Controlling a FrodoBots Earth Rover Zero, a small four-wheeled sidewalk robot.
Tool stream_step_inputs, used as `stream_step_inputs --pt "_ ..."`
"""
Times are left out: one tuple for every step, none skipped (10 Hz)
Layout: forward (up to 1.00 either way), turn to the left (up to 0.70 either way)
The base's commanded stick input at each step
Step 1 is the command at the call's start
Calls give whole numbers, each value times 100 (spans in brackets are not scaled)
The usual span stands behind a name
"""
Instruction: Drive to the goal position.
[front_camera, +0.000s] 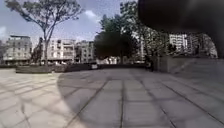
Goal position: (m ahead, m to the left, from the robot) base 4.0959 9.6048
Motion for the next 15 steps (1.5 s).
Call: stream_step_inputs --pt "70 0" --pt "70 0" --pt "70 0" --pt "70 0" --pt "43 0" --pt "0 0" --pt "0 0" --pt "0 0" --pt "0 0" --pt "0 0" --pt "0 0" --pt "0 0" --pt "0 0" --pt "0 0" --pt "38 0"
